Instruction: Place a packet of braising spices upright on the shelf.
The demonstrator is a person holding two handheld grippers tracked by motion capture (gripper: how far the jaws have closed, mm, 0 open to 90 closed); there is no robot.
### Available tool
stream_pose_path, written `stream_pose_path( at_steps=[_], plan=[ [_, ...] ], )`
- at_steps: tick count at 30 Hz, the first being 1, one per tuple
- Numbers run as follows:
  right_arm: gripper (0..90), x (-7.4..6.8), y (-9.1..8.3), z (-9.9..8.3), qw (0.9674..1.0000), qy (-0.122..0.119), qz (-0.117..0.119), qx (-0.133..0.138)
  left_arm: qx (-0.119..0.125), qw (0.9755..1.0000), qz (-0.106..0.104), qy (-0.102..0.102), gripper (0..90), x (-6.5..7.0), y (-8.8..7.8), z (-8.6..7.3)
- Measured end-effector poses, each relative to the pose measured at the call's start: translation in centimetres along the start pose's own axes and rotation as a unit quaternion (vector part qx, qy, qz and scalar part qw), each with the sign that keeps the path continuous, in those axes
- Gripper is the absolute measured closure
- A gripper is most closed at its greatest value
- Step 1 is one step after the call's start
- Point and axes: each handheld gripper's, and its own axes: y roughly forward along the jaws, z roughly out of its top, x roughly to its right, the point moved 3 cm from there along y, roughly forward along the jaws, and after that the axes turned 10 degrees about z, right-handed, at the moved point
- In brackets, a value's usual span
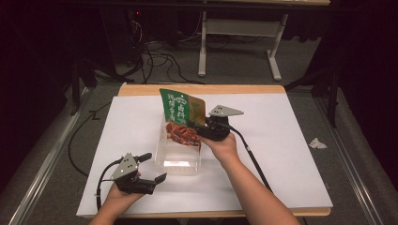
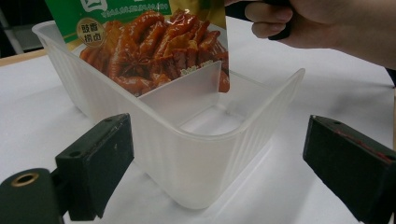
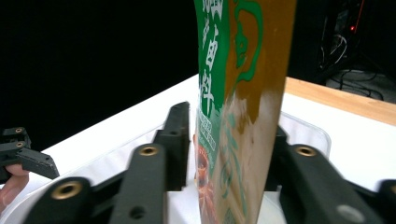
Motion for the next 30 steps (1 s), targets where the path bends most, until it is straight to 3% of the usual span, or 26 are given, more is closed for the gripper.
stream_pose_path(
  at_steps=[7,9,10,11,12,19,30],
  plan=[
    [42.3,0.2,0.2,0.0,0.9999,0.013,0.006,-0.005,0.000,1.0000,0.000,0.000,9.2,0.0,0.0,0.0],
    [34.3,0.2,0.3,-0.1,0.9999,0.012,0.003,-0.007,0.000,1.0000,-0.001,0.000,9.2,0.0,0.0,0.0],
    [25.8,0.2,0.4,-0.2,0.9999,0.014,0.000,-0.007,0.000,1.0000,0.000,-0.001,9.2,0.0,0.0,0.0],
    [25.8,0.2,0.4,-0.2,0.9999,0.014,0.000,-0.007,0.000,1.0000,0.000,-0.001,9.2,0.0,0.0,0.0],
    [20.1,0.2,0.5,-0.2,0.9999,0.012,0.000,-0.009,0.000,1.0000,0.000,0.000,9.2,0.0,0.0,0.0],
    [14.7,0.1,0.2,-0.1,0.9997,0.016,-0.001,-0.017,0.001,1.0000,0.000,0.000,9.2,-0.1,0.0,0.0],
    [14.5,-0.5,-2.8,-0.3,0.9997,0.011,-0.010,-0.019,0.001,1.0000,-0.003,-0.004,9.1,-0.1,0.0,0.0]
  ],
)
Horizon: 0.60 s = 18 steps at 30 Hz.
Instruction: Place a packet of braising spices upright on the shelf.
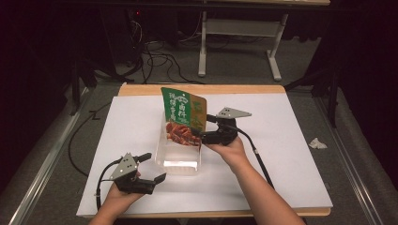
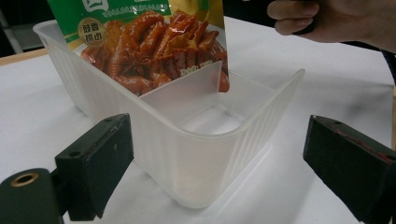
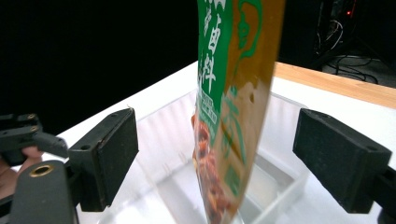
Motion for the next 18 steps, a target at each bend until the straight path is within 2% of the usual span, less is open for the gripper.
stream_pose_path(
  at_steps=[2,4,5,6,9,10,12,13,16,17,18],
  plan=[
    [14.6,-0.2,-1.3,-0.3,0.9999,-0.009,-0.007,-0.005,0.000,1.0000,0.001,0.000,9.0,0.1,0.1,0.0],
    [14.5,-0.3,-1.8,-0.5,0.9999,-0.012,-0.010,-0.004,-0.001,1.0000,0.001,0.000,9.0,0.1,0.1,0.0],
    [14.5,-0.3,-2.9,-0.7,0.9998,-0.014,-0.015,-0.001,-0.001,1.0000,0.002,0.000,9.1,0.1,0.1,0.0],
    [14.5,-0.3,-2.9,-0.7,0.9998,-0.014,-0.015,-0.001,0.000,1.0000,0.002,-0.002,9.1,0.1,0.1,0.0],
    [14.5,-0.4,-4.8,-1.4,0.9996,-0.014,-0.025,0.005,0.000,1.0000,0.004,-0.002,9.0,0.0,0.0,0.0],
    [14.5,-0.5,-6.1,-2.0,0.9993,-0.014,-0.035,0.007,0.000,1.0000,0.004,-0.002,9.0,0.1,0.0,0.0],
    [14.4,-0.5,-6.7,-2.3,0.9991,-0.015,-0.040,0.008,-0.001,1.0000,0.004,-0.001,9.0,0.1,0.0,0.0],
    [13.8,-0.5,-8.2,-3.1,0.9985,-0.017,-0.051,0.008,-0.001,1.0000,0.003,0.000,9.0,0.2,0.0,0.0],
    [13.7,-0.5,-10.5,-4.3,0.9972,-0.012,-0.072,0.011,-0.002,1.0000,0.004,-0.001,9.0,0.2,0.0,0.0],
    [13.7,-0.5,-10.5,-4.3,0.9972,-0.012,-0.072,0.011,-0.002,1.0000,0.004,-0.001,9.0,0.2,0.0,0.0],
    [13.7,-0.5,-11.2,-4.7,0.9967,-0.011,-0.079,0.012,-0.003,1.0000,0.004,-0.002,9.0,0.1,0.0,0.0]
  ],
)
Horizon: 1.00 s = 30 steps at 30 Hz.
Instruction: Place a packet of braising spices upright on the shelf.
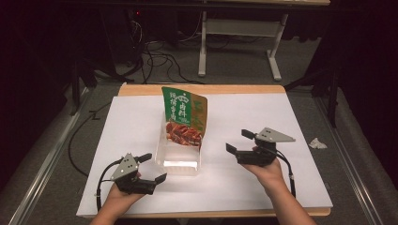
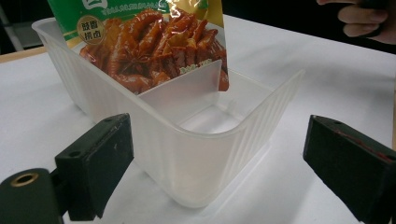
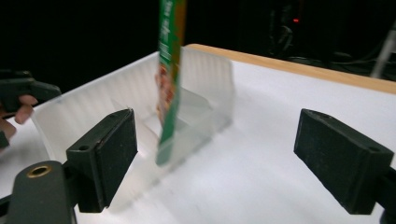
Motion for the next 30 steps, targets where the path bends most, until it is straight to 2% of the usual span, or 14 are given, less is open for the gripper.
stream_pose_path(
  at_steps=[1,4,6,8,9,10,11,12,13,17,19,21,30],
  plan=[
    [13.7,0.2,-1.4,-0.8,0.9999,0.003,-0.013,0.000,0.000,1.0000,0.000,-0.001,9.0,0.0,0.0,0.0],
    [13.7,0.4,-3.4,-1.9,0.9996,0.007,-0.027,0.002,-0.002,1.0000,0.001,0.001,9.0,0.0,0.1,0.0],
    [13.6,0.4,-4.0,-2.3,0.9995,0.007,-0.029,0.002,-0.003,1.0000,0.001,0.001,9.0,0.1,0.2,-0.1],
    [13.6,0.5,-5.9,-3.2,0.9990,0.009,-0.044,0.002,-0.003,1.0000,0.001,0.000,9.0,0.2,0.2,-0.1],
    [13.6,0.5,-5.9,-3.2,0.9990,0.009,-0.044,0.002,-0.003,1.0000,0.001,0.000,9.0,0.2,0.2,-0.1],
    [13.5,0.6,-7.1,-3.7,0.9984,0.009,-0.056,0.003,-0.004,1.0000,0.000,0.000,9.0,0.2,0.2,-0.1],
    [13.5,0.6,-7.1,-3.7,0.9984,0.009,-0.056,0.003,-0.004,1.0000,0.000,0.000,9.0,0.2,0.2,-0.1],
    [13.6,0.6,-8.3,-4.3,0.9973,0.003,-0.073,0.010,-0.004,1.0000,0.000,0.001,9.0,0.2,0.2,-0.1],
    [13.5,0.7,-8.8,-4.7,0.9967,0.002,-0.079,0.016,-0.004,1.0000,0.000,0.002,9.0,0.3,0.3,-0.1],
    [13.5,1.0,-9.4,-5.7,0.9964,0.005,-0.083,0.013,-0.005,1.0000,-0.002,-0.001,9.0,0.2,0.5,-0.1],
    [13.5,1.4,-9.0,-6.1,0.9962,0.004,-0.087,0.008,-0.007,1.0000,0.000,0.002,9.0,0.2,0.5,-0.1],
    [13.5,2.2,-8.3,-6.6,0.9962,0.016,-0.086,-0.004,-0.009,1.0000,0.002,0.001,9.0,0.1,0.6,-0.2],
    [13.6,2.5,-8.5,-6.8,0.9962,0.022,-0.084,-0.002,-0.011,0.9999,0.002,0.004,9.0,0.2,0.6,-0.2]
  ],
)
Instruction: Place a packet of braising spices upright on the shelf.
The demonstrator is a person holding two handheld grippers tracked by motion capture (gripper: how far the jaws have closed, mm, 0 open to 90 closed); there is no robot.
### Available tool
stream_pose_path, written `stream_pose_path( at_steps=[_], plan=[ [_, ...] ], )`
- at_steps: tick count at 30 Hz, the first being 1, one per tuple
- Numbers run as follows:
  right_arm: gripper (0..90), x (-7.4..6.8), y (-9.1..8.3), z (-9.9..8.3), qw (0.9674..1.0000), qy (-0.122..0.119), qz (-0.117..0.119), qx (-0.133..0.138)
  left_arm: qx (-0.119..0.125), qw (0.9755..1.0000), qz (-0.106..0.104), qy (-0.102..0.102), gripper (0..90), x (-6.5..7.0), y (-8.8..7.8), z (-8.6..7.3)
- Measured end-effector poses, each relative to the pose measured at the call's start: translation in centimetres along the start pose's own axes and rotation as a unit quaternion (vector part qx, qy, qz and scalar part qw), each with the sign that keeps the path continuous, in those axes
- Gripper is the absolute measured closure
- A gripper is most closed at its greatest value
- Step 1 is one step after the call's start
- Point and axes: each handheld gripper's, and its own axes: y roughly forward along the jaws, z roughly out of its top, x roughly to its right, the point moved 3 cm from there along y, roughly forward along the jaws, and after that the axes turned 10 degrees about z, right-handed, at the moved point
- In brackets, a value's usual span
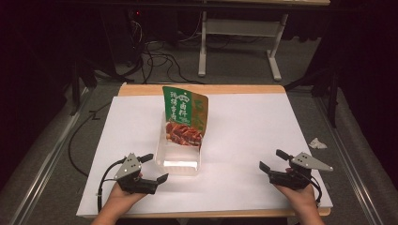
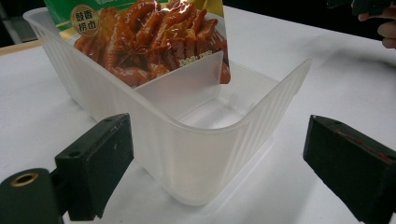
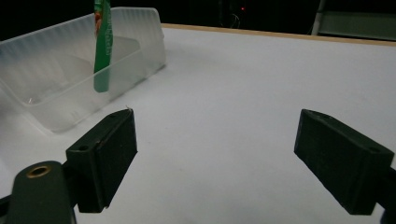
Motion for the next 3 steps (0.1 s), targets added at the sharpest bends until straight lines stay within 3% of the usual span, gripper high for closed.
stream_pose_path(
  at_steps=[3],
  plan=[
    [13.7,0.27,-0.17,-0.01,0.9999,0.010,-0.004,0.005,0.001,1.0000,-0.001,0.001,9.0,0.00,-0.12,0.03]
  ],
)
